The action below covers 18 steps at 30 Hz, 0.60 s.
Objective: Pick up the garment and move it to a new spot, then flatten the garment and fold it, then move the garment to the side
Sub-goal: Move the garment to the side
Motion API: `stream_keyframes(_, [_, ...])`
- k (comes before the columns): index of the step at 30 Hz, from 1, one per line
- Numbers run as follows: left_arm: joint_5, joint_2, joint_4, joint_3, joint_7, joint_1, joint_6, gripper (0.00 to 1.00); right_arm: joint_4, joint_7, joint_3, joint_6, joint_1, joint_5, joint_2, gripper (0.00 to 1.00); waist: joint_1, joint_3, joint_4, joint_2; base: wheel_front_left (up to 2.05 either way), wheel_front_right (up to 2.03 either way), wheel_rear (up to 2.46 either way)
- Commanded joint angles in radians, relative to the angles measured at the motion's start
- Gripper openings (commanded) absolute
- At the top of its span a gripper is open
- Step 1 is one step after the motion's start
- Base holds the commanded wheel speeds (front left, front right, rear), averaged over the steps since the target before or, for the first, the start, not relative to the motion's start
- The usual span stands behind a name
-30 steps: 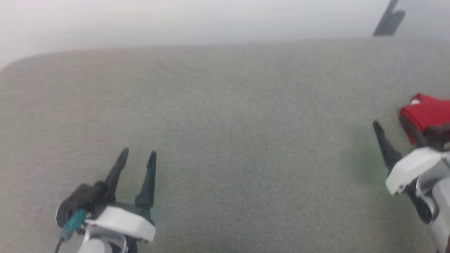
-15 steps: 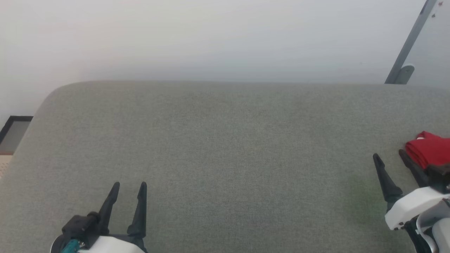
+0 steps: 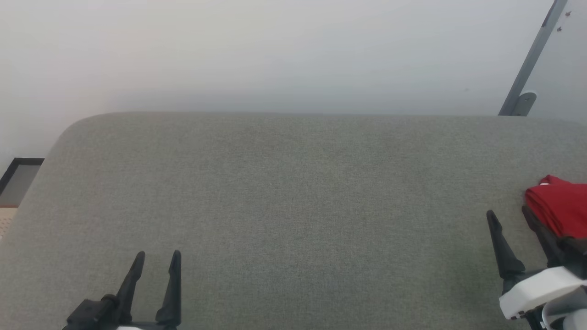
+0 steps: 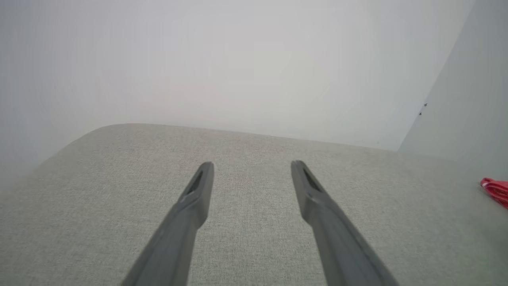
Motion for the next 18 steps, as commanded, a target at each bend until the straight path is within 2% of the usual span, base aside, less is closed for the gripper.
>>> stream_keyframes(1, [0.006,0.002,-0.013,0.008,-0.005,0.018,-0.001,1.00,-0.026,0.008,-0.015,-0.001,0.022,-0.010,0.011,1.00,0.0000,0.002,0.000,0.0000,0.00,0.00,0.00])
stream_keyframes(18, [0.008,-0.004,-0.045,0.019,-0.005,0.034,-0.001,1.00,-0.128,0.052,-0.081,-0.001,0.089,-0.023,0.050,1.00,0.0000,0.013,-0.007,0.0000,0.00,0.00,0.00])
